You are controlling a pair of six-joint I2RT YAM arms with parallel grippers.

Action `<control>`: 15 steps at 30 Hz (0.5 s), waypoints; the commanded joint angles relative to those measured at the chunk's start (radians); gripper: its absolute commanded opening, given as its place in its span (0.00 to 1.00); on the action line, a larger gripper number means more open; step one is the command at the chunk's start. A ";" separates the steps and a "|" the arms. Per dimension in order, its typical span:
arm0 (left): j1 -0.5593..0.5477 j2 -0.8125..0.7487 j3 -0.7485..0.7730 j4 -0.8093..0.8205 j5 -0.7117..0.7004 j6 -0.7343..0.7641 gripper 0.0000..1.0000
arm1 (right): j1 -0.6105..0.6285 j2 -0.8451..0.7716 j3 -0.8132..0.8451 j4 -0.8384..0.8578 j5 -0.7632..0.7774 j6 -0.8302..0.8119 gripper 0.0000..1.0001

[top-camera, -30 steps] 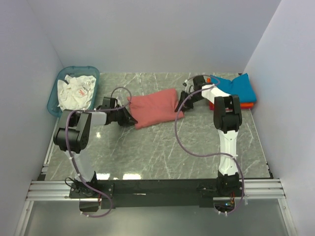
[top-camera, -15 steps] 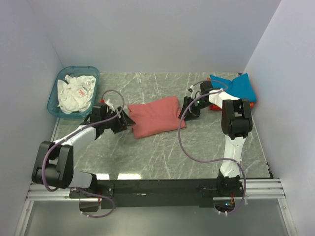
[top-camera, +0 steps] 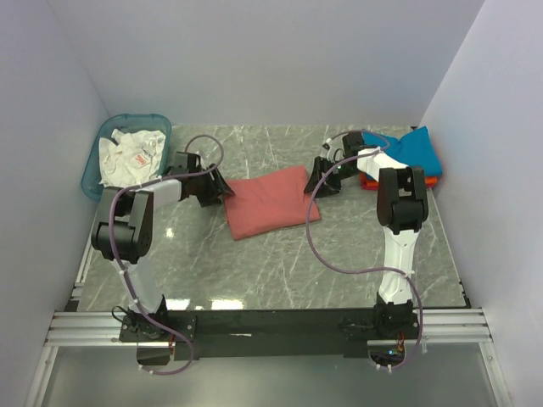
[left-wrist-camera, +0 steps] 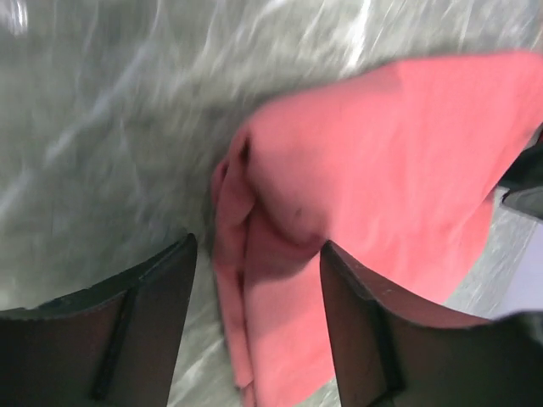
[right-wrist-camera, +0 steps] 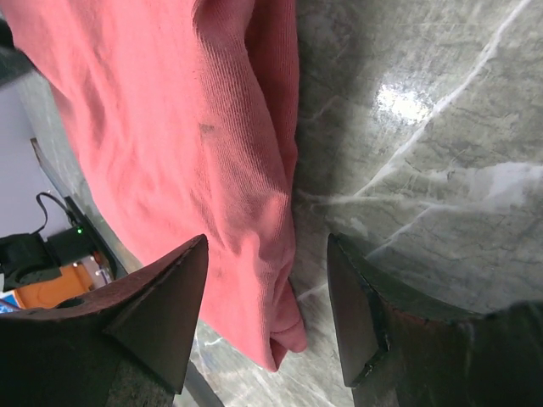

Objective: Fold and stack the t-shirts
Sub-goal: Fold the tshirt

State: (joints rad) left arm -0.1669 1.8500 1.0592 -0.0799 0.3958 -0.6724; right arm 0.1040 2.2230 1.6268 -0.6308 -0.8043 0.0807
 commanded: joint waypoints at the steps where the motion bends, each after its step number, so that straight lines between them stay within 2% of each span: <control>1: 0.012 0.029 0.100 -0.046 -0.044 0.051 0.64 | 0.006 0.004 -0.005 -0.013 -0.004 -0.012 0.65; 7: 0.043 0.098 0.160 -0.077 0.011 0.073 0.47 | 0.013 0.020 -0.005 -0.012 -0.001 -0.002 0.60; 14: 0.058 0.129 0.154 -0.050 0.080 0.065 0.47 | 0.019 0.018 -0.005 -0.023 0.014 -0.006 0.58; 15: 0.061 0.135 0.157 -0.052 0.081 0.062 0.44 | 0.019 0.023 -0.004 -0.021 0.016 -0.007 0.57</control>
State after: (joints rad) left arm -0.1097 1.9656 1.1954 -0.1287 0.4400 -0.6243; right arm 0.1139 2.2269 1.6226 -0.6403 -0.8024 0.0807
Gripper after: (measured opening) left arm 0.458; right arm 0.575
